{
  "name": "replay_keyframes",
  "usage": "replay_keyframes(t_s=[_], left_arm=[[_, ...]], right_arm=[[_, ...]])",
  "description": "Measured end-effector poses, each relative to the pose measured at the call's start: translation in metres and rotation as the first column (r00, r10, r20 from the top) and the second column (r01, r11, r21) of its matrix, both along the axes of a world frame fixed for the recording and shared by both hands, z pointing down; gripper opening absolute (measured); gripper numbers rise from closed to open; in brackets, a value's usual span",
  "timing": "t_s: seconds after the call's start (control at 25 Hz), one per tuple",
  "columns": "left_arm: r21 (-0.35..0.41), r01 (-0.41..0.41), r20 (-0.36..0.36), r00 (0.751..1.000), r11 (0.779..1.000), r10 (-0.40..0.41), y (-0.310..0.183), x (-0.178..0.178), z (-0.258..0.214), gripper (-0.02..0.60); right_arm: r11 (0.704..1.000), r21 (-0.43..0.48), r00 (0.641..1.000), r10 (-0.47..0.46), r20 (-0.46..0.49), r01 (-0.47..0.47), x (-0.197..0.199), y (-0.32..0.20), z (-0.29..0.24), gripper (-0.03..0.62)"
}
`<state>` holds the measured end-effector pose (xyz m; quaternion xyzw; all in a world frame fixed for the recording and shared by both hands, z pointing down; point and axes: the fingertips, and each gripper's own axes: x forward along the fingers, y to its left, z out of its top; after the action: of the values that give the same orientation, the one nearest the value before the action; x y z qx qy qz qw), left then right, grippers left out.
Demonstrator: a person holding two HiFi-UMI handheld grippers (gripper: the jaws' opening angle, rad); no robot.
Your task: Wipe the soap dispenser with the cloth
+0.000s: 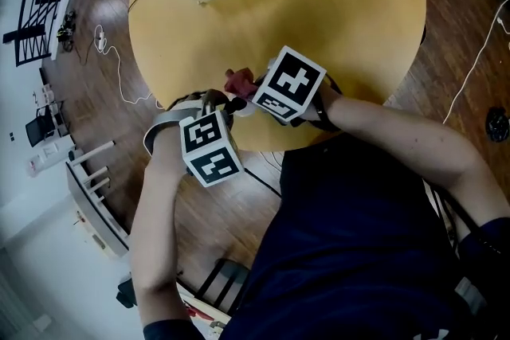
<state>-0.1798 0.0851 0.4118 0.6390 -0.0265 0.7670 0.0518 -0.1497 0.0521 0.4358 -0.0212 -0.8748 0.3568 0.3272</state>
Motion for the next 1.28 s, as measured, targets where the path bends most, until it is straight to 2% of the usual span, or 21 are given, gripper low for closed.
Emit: replay_keyframes(t_s=[0.04, 0.12, 0.2, 0.24, 0.28, 0.36, 0.44, 0.52, 0.6, 0.72, 0.8, 0.88, 0.92, 0.96, 1.0, 1.04, 1.12, 1.16, 1.2, 1.24, 1.28], left_arm=[[0.017, 0.014, -0.01, 1.0, 1.0, -0.013, -0.001, -0.001, 0.0, 0.13], [0.038, 0.154, -0.067, 0.986, 0.987, -0.152, -0.005, -0.001, -0.002, 0.169], [0.025, 0.345, -0.161, 0.928, 0.938, -0.337, -0.008, 0.005, -0.005, 0.225], [0.023, 0.406, -0.198, 0.898, 0.914, -0.394, -0.011, 0.008, -0.006, 0.225], [0.033, 0.43, -0.215, 0.885, 0.902, -0.414, -0.013, 0.009, -0.007, 0.218], [0.068, 0.375, -0.185, 0.916, 0.925, -0.357, -0.013, 0.01, -0.005, 0.16], [0.075, 0.262, -0.124, 0.96, 0.962, -0.251, -0.008, 0.013, -0.003, 0.122], [0.069, 0.152, -0.08, 0.986, 0.986, -0.146, -0.005, 0.017, -0.003, 0.101], [0.067, 0.018, -0.054, 0.998, 0.998, -0.014, -0.003, 0.016, -0.002, 0.101], [0.087, -0.19, -0.031, 0.981, 0.978, 0.193, -0.003, 0.016, 0.0, 0.103], [0.136, -0.174, -0.03, 0.983, 0.975, 0.18, -0.007, 0.016, -0.002, 0.128], [0.186, 0.023, -0.082, 0.997, 0.982, -0.008, -0.012, 0.01, -0.008, 0.177], [0.204, 0.172, -0.132, 0.98, 0.964, -0.146, -0.013, 0.005, -0.012, 0.198], [0.216, 0.329, -0.193, 0.937, 0.919, -0.29, -0.014, -0.001, -0.017, 0.209], [0.218, 0.48, -0.261, 0.868, 0.85, -0.423, -0.012, -0.005, -0.022, 0.209], [0.204, 0.612, -0.331, 0.777, 0.764, -0.535, -0.008, -0.008, -0.027, 0.209], [0.122, 0.809, -0.452, 0.561, 0.575, -0.693, 0.005, -0.003, -0.032, 0.207], [0.07, 0.87, -0.492, 0.455, 0.487, -0.742, 0.013, 0.004, -0.029, 0.202], [0.039, 0.908, -0.516, 0.377, 0.418, -0.769, 0.02, 0.01, -0.023, 0.191], [0.044, 0.926, -0.529, 0.34, 0.375, -0.777, 0.026, 0.013, -0.014, 0.181], [0.082, 0.931, -0.536, 0.343, 0.357, -0.772, 0.029, 0.014, -0.006, 0.173]], right_arm=[[1.0, -0.006, 1.0, 0.024, 0.007, -0.024, 0.002, -0.005, -0.002, 0.066], [0.996, -0.004, 0.996, 0.088, 0.026, -0.088, 0.0, -0.023, -0.007, 0.066], [0.992, 0.001, 0.991, 0.123, 0.048, -0.123, -0.006, -0.035, -0.013, 0.066], [0.993, 0.006, 0.992, 0.116, 0.052, -0.116, -0.011, -0.036, -0.015, 0.066], [0.995, 0.01, 0.994, 0.094, 0.049, -0.095, -0.016, -0.033, -0.015, 0.066], [0.999, 0.006, 0.999, 0.036, 0.027, -0.036, -0.023, -0.022, -0.01, 0.066], [1.0, -0.005, 1.0, 0.008, 0.007, -0.008, -0.023, -0.013, -0.005, 0.066], [1.0, -0.004, 1.0, 0.007, -0.006, -0.007, -0.016, -0.009, -0.003, 0.066], [1.0, -0.012, 1.0, -0.004, -0.016, 0.004, -0.007, -0.003, -0.002, 0.066], [0.998, -0.056, 0.999, -0.03, -0.014, 0.029, 0.004, 0.01, 0.002, 0.066], [0.997, -0.077, 1.0, -0.019, -0.003, 0.019, 0.008, 0.008, 0.0, 0.066], [0.997, -0.066, 0.999, 0.035, 0.017, -0.034, 0.005, -0.008, -0.006, 0.066], [0.996, -0.056, 0.997, 0.069, 0.032, -0.067, -0.001, -0.018, -0.009, 0.066], [0.995, -0.046, 0.994, 0.095, 0.047, -0.092, -0.007, -0.028, -0.014, 0.066], [0.994, -0.039, 0.993, 0.105, 0.056, -0.103, -0.013, -0.034, -0.017, 0.066], [0.995, -0.032, 0.994, 0.098, 0.058, -0.096, -0.018, -0.037, -0.019, 0.066], [0.999, -0.021, 0.999, 0.037, 0.034, -0.037, -0.027, -0.031, -0.016, 0.066], [1.0, -0.019, 1.0, 0.0, 0.019, 0.0, -0.029, -0.024, -0.013, 0.066], [0.999, -0.019, 1.0, -0.029, 0.008, 0.029, -0.029, -0.017, -0.01, 0.066], [0.999, -0.019, 0.999, -0.045, 0.002, 0.045, -0.026, -0.011, -0.01, 0.067], [0.998, -0.015, 0.999, -0.053, -0.001, 0.053, -0.02, -0.007, -0.012, 0.066]])
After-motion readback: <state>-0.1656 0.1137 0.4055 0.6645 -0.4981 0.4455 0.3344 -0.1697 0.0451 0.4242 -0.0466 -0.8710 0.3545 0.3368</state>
